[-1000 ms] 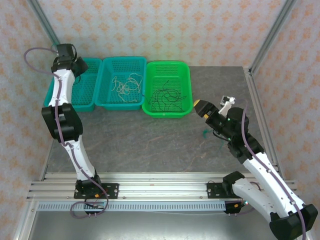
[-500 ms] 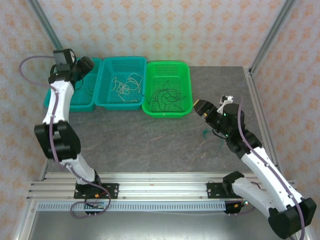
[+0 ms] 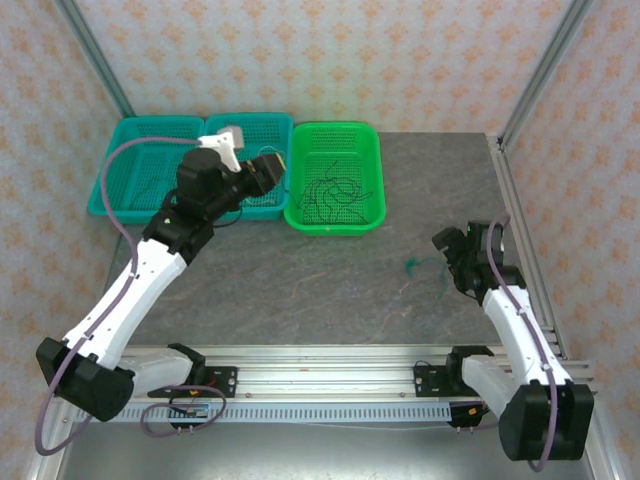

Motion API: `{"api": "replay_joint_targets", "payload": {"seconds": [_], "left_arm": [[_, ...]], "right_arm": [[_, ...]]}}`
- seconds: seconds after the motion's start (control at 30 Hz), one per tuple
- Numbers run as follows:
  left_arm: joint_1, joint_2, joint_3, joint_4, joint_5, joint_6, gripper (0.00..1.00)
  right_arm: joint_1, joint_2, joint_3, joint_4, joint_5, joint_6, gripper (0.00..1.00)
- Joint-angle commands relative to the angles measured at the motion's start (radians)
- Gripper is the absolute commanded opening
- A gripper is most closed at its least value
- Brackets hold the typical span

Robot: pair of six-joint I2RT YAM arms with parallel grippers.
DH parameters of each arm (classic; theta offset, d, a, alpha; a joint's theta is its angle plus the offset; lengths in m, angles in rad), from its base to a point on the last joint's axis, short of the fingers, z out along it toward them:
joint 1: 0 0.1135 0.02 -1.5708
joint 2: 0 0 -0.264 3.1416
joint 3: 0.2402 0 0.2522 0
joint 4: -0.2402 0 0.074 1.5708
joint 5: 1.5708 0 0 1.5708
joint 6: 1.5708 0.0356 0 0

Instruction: Untangle the cables

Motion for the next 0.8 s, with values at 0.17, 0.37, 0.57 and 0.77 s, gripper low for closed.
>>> {"api": "replay_joint_targets", "payload": {"seconds": [0.17,0.37,0.57,0.77], "left_arm": [[-0.178,-0.023,-0.048,-0.083,-0.112,0.109,0.55],[-0.191,-0.016,-0.086,-0.074,-0.102,0.079,0.56],[-0.200,0.015,-0.097,-0.060,-0.078,0.056,0.57],[-0.200,0.057,-0.054,-0.044,0.026,0.027,0.64]], "right_arm": [[-0.023,0.195,-0.013,-0.055,0.014,-0.052,0.88],[-0.024,0.282,-0.055,0.034,-0.143,0.004,0.40],[-0.023,0.223,-0.014,0.012,-0.153,0.026,0.00],[-0.012,0.008,0.102,-0.043,-0.163,0.041,0.00]]}}
